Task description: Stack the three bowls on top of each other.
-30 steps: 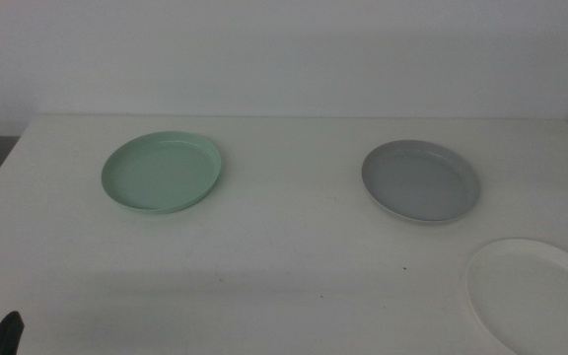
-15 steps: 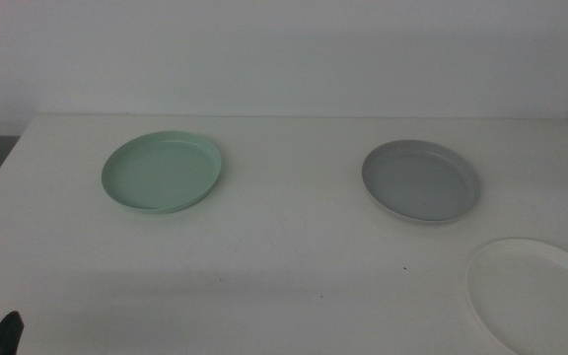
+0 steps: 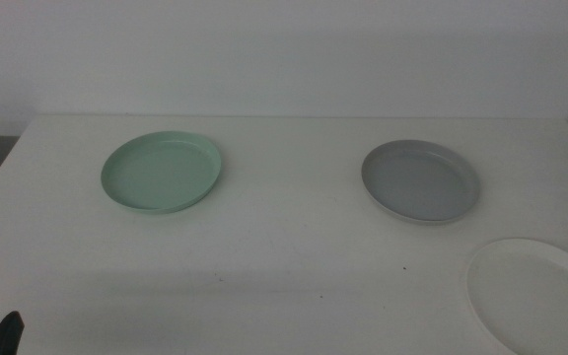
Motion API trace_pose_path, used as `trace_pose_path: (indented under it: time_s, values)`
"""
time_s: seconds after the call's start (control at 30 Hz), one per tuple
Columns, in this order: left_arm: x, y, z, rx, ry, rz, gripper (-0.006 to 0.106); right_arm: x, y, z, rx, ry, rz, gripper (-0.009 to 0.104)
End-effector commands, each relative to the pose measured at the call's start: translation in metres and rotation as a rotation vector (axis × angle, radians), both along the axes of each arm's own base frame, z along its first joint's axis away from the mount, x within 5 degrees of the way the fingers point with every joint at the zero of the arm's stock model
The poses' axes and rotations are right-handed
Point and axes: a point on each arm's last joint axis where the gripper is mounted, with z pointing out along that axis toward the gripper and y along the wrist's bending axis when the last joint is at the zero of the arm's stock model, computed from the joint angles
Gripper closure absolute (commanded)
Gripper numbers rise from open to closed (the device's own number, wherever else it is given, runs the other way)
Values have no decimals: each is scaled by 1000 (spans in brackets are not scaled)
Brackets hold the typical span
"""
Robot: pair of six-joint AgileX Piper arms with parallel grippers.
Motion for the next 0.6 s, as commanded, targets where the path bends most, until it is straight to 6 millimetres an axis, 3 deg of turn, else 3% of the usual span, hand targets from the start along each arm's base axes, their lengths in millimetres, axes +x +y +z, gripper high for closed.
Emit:
trace_pose_path:
  time_s: [0.0,0.37,0.57]
  values:
    - [0,0,1,-1,-16,-2,7,11,-10,-17,-54,-23,7,3]
    - [0,0,1,-3,-15,-2,7,40,-22,-98,-7,155,8,27]
    - [0,0,1,-3,-15,-2,7,40,-21,-123,29,243,10,42]
